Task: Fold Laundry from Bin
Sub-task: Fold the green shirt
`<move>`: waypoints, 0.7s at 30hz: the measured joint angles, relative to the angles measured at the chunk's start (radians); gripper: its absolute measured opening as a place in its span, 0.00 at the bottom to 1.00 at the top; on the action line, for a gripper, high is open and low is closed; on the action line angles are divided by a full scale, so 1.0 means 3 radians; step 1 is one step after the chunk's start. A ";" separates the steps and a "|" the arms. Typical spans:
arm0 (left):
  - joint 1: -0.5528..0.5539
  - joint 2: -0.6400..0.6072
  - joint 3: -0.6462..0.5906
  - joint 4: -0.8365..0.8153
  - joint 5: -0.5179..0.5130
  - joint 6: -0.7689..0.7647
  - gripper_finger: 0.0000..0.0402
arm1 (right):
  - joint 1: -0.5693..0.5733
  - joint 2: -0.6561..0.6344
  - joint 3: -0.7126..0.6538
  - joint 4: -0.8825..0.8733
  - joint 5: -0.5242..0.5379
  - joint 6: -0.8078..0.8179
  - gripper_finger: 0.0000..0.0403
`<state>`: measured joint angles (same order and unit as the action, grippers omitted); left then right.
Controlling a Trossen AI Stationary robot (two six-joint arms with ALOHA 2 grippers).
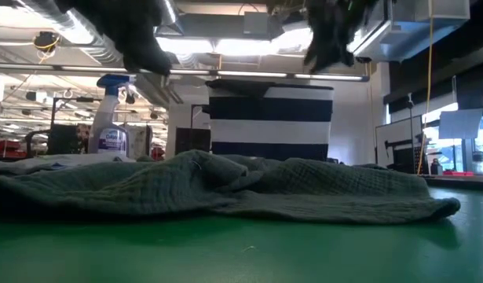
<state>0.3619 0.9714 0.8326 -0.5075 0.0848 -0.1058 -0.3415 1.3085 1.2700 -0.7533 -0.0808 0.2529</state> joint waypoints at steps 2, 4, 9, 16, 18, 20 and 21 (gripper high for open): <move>-0.0205 0.0026 -0.0065 -0.0056 0.0214 -0.0126 0.35 | 0.0438 -0.0057 -0.0118 0.0126 0.0105 0.0100 0.45; -0.0448 0.0064 -0.0154 -0.0065 0.0289 -0.0287 0.35 | 0.0857 -0.0055 -0.0299 0.0304 0.0350 0.0177 0.45; -0.1099 0.0185 -0.0364 -0.0043 0.0088 -0.0826 0.31 | 0.1675 0.0060 -0.0877 0.1033 0.0647 0.0514 0.44; -0.1939 0.0727 -0.0570 0.0327 -0.0059 -0.1757 0.28 | 0.2434 0.0414 -0.1486 0.1894 0.0685 0.1049 0.44; -0.2151 0.0952 -0.0570 0.0484 -0.0053 -0.1976 0.27 | 0.2600 0.0561 -0.1563 0.2087 0.0682 0.1080 0.44; -0.2339 0.1162 -0.0570 0.0610 -0.0047 -0.2175 0.26 | 0.2740 0.0743 -0.1571 0.2251 0.0677 0.1084 0.44; -0.2417 0.1255 -0.0570 0.0691 -0.0057 -0.2244 0.26 | 0.2797 0.0819 -0.1571 0.2296 0.0682 0.1079 0.44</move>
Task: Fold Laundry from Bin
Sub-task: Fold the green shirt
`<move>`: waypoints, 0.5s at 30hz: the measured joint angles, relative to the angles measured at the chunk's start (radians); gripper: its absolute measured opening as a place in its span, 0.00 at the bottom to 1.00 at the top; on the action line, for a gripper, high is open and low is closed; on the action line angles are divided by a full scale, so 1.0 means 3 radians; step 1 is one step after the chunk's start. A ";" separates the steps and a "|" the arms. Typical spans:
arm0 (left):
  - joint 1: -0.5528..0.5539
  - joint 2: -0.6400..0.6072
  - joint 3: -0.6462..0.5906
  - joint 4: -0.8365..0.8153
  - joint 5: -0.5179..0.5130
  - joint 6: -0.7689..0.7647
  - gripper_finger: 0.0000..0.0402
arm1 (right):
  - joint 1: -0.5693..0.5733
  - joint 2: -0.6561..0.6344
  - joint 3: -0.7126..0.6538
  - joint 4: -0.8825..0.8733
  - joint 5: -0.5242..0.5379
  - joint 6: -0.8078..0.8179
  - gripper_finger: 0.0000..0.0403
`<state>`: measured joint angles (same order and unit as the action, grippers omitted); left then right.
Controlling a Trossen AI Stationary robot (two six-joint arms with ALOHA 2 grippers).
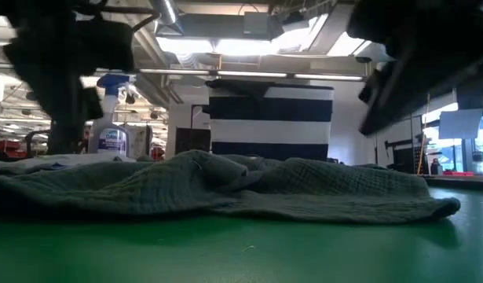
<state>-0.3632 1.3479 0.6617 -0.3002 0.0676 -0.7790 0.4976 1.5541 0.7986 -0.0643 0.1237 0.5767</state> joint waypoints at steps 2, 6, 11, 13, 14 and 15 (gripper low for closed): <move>-0.0138 0.0165 0.0000 0.0033 -0.0106 -0.0113 0.25 | 0.0064 0.0187 0.0000 0.0081 0.0024 0.0009 0.44; -0.0277 0.0443 0.0000 0.0001 -0.0377 -0.0449 0.24 | 0.0085 0.0500 -0.0001 0.0074 0.0071 0.0190 0.44; -0.0318 0.0565 0.0005 0.0011 -0.0240 -0.0780 0.24 | 0.0211 0.0578 0.0018 0.0103 -0.0679 0.0234 0.44; -0.0323 0.0564 0.0008 0.0017 -0.0141 -0.0867 0.24 | 0.0343 0.0523 0.0014 -0.0011 -0.1087 0.0238 0.44; -0.0324 0.0552 0.0012 0.0014 -0.0108 -0.0909 0.24 | 0.0410 0.0487 0.0011 -0.0099 -0.1252 0.0244 0.44; -0.0330 0.0539 0.0016 0.0005 -0.0090 -0.0956 0.24 | 0.0472 0.0454 0.0005 -0.0186 -0.1412 0.0246 0.44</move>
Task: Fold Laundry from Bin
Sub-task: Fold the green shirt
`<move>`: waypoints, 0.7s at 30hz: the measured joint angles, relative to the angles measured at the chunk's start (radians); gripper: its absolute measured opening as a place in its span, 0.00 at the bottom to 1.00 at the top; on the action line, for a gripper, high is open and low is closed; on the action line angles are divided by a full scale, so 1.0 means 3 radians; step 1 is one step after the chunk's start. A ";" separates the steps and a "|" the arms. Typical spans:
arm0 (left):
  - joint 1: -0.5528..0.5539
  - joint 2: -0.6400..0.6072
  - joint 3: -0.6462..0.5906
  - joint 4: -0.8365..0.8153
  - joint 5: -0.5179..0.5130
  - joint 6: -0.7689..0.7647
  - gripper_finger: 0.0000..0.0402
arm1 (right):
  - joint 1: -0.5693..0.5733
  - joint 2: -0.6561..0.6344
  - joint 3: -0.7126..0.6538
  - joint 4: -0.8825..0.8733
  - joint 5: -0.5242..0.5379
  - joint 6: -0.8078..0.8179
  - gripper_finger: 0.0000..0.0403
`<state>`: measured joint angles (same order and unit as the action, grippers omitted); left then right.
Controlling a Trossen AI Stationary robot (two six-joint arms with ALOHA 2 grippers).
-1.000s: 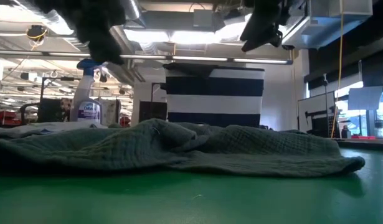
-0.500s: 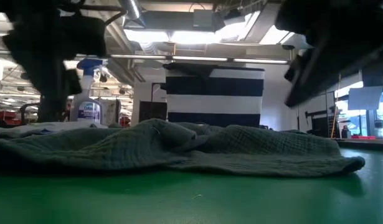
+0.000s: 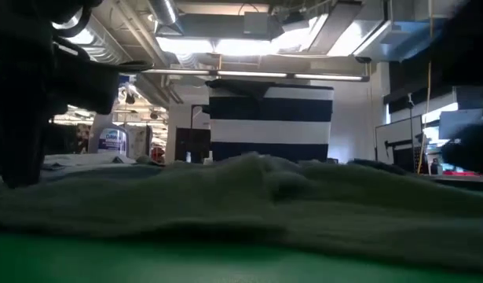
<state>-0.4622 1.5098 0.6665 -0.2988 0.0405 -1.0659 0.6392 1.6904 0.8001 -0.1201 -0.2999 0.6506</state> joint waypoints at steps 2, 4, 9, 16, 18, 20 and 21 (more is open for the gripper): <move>-0.0005 -0.0005 0.0038 0.0008 0.0011 -0.0075 0.24 | 0.0105 -0.0081 0.0000 -0.0215 -0.0143 0.0022 0.44; -0.0007 -0.0005 0.0106 0.0080 0.0008 -0.0102 0.24 | 0.0146 -0.0169 0.0038 -0.0475 -0.0119 0.0098 0.44; -0.0125 -0.0007 0.0341 0.0502 -0.0041 -0.0063 0.24 | 0.0137 -0.0422 0.0211 -0.0510 0.0457 0.0210 0.44; -0.0534 0.0097 0.0350 0.0403 -0.0406 -0.0356 0.24 | 0.0144 -0.0458 0.0251 -0.0568 0.1315 0.0358 0.44; -0.0662 0.0235 0.0309 0.0408 -0.0444 -0.0503 0.24 | 0.0146 -0.0371 0.0251 -0.0581 0.1472 0.0429 0.44; -0.0777 0.0399 0.0302 0.0424 -0.0423 -0.0644 0.24 | 0.0163 -0.0254 0.0251 -0.0564 0.1509 0.0441 0.44; -0.0826 0.0486 0.0303 0.0500 -0.0391 -0.0722 0.24 | 0.0170 -0.0194 0.0251 -0.0537 0.1501 0.0442 0.44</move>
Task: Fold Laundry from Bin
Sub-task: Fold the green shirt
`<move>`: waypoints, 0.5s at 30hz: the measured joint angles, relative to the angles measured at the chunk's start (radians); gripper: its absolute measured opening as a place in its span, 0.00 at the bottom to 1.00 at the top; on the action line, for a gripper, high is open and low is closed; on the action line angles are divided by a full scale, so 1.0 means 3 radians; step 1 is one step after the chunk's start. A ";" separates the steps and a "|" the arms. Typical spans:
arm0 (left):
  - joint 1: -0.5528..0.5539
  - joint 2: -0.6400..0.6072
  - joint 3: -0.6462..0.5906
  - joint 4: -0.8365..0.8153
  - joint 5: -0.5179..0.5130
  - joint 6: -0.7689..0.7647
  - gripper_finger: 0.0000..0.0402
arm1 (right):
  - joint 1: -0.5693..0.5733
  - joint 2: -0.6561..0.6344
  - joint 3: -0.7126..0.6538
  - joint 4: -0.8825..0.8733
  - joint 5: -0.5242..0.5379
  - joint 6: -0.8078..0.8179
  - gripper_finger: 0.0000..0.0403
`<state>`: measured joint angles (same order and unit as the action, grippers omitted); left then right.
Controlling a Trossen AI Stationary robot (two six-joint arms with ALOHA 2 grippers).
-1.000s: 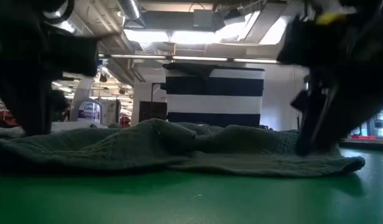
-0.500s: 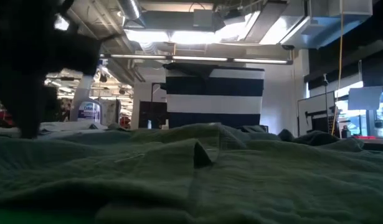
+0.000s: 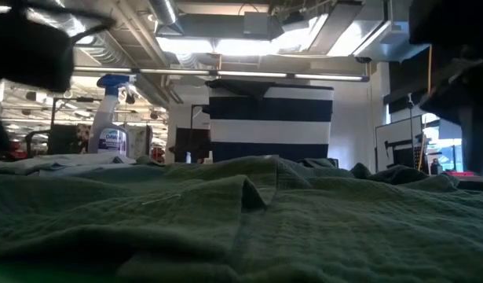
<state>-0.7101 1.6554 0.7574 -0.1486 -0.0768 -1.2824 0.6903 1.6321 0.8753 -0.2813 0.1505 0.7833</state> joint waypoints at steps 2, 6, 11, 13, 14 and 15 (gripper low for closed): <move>-0.0093 0.0142 0.0015 0.0271 0.0133 -0.0167 0.24 | 0.0048 0.0114 0.0001 0.0003 -0.0082 0.0036 0.44; -0.0313 0.0383 0.0024 0.0923 0.0301 -0.0531 0.24 | 0.0198 0.0274 0.0007 0.0028 -0.0273 0.0089 0.44; -0.0454 0.0510 0.0171 0.1126 0.0480 -0.0844 0.24 | 0.0359 0.0313 0.0020 0.0068 -0.0520 0.0013 0.44; -0.0458 0.0493 0.0210 0.1106 0.0623 -0.0842 0.24 | 0.0369 0.0285 0.0048 0.0000 -0.0569 -0.0023 0.44; -0.0455 0.0456 0.0217 0.1103 0.0654 -0.0842 0.24 | 0.0368 0.0253 0.0070 -0.0062 -0.0600 -0.0056 0.44; -0.0436 0.0408 0.0231 0.1101 0.0674 -0.0840 0.24 | 0.0362 0.0211 0.0091 -0.0139 -0.0636 -0.0114 0.44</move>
<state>-0.8409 1.7779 0.8267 0.1818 0.1253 -1.5343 0.7990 1.6955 0.9027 -0.3229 -0.0403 0.7492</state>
